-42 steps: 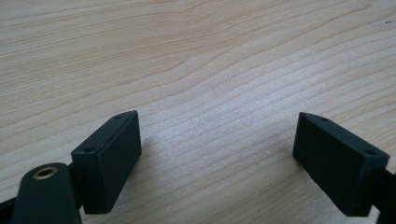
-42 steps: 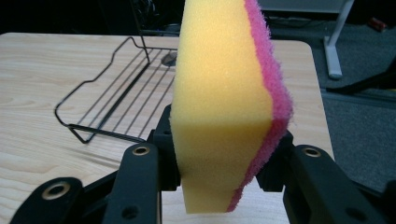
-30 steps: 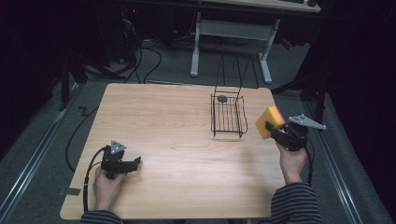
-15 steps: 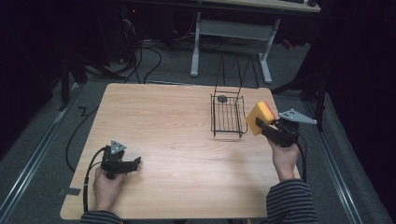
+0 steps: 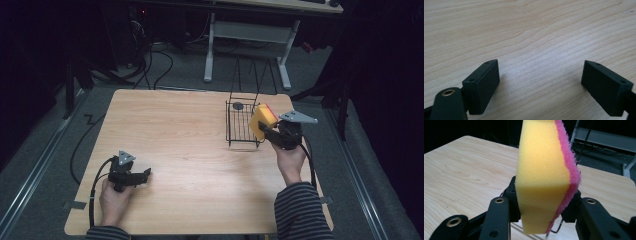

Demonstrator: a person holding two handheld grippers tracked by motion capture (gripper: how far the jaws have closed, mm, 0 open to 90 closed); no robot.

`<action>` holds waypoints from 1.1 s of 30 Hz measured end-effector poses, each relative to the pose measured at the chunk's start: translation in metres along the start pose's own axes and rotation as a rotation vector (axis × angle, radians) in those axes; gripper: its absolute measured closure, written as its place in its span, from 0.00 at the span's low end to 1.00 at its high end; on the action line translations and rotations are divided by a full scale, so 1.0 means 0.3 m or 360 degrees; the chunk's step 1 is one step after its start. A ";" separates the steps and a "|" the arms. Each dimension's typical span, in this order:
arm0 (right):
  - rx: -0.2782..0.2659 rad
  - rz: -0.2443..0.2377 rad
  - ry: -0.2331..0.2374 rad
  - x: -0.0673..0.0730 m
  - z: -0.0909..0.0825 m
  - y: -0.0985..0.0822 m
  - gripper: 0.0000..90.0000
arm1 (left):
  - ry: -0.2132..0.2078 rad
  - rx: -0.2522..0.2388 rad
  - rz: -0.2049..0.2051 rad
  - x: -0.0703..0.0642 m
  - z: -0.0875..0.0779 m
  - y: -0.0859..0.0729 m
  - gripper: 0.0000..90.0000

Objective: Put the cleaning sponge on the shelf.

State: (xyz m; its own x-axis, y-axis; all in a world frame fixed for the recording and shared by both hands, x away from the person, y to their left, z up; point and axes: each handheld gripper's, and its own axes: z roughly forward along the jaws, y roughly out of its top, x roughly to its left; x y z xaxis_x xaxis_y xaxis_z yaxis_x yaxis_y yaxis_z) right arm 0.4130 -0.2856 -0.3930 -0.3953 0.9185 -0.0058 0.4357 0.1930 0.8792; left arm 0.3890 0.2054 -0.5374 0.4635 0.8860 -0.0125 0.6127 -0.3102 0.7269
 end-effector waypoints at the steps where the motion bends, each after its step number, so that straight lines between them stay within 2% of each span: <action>1: 0.0000 0.0000 0.0000 0.000 0.000 0.000 0.68 | 0.0001 0.0000 0.0000 0.000 0.000 0.000 0.17; 5: 0.0010 -0.0025 -0.0004 0.004 0.040 0.006 0.68 | 0.0001 0.0000 0.0000 0.000 0.000 0.000 0.17; 11: 0.0052 -0.0004 -0.0024 -0.005 0.093 0.001 0.68 | 0.0000 0.0000 0.0000 0.000 0.000 0.000 0.17; 15: 0.0067 0.0004 -0.0024 0.006 0.122 0.008 0.68 | -0.0001 0.0000 -0.0003 0.000 0.000 0.000 0.17; 20: 0.0122 -0.0064 -0.0050 0.031 0.177 0.014 0.68 | -0.0002 -0.0001 0.0000 0.000 0.000 0.000 0.17; 22: 0.0140 -0.0062 -0.0052 0.042 0.212 0.014 0.68 | -0.0002 -0.0001 0.0000 0.000 0.000 0.000 0.17; 24: 0.0151 -0.0062 -0.0052 0.044 0.224 0.014 0.68 | -0.0003 0.0000 -0.0001 0.000 0.000 -0.001 0.17; 26: 0.0187 -0.0077 -0.0078 0.052 0.260 0.010 0.68 | -0.0004 -0.0003 -0.0001 -0.001 0.000 -0.001 0.17; 33: 0.0236 -0.0042 -0.0087 0.049 0.316 0.003 0.67 | -0.0005 -0.0002 0.0001 -0.001 0.000 -0.001 0.17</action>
State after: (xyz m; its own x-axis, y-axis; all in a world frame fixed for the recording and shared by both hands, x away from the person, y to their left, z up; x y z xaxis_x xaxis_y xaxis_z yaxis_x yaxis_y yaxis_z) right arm 0.4842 -0.2391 -0.4374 -0.3656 0.9290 -0.0575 0.5419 0.2627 0.7983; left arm 0.3886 0.2052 -0.5375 0.4660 0.8847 -0.0140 0.6115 -0.3106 0.7277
